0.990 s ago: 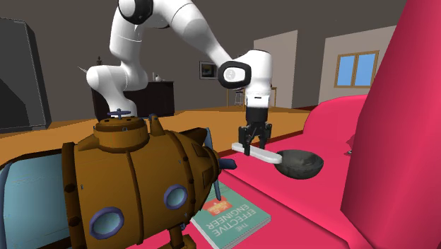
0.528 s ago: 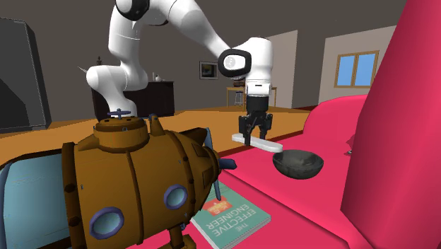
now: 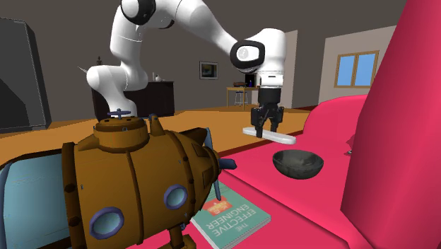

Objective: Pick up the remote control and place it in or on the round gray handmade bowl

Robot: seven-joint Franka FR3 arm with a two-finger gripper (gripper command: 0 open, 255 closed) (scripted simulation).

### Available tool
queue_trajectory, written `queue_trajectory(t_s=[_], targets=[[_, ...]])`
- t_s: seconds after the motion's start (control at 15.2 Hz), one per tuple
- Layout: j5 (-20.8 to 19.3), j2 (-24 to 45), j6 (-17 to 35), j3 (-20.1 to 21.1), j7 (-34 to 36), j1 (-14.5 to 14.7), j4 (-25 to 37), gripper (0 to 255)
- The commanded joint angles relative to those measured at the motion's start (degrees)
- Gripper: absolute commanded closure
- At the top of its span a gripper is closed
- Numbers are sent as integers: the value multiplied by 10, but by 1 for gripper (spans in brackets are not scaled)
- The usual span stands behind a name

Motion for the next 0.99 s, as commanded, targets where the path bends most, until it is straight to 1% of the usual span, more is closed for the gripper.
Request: queue_trajectory(t_s=[0.0, 0.2, 0.33, 0.4, 0.46, 0.92], targets=[[-8, 37, -22, -2, 12, 18, 57, 255], [-17, 102, -69, -6, 24, 48, 168, 255], [-22, 152, -106, -9, 29, 70, 256, 255], [-24, 180, -128, -11, 30, 82, 306, 255], [-27, 232, -168, -15, 30, 102, 399, 255], [-31, 254, -131, -19, 33, 103, 384, 255]])
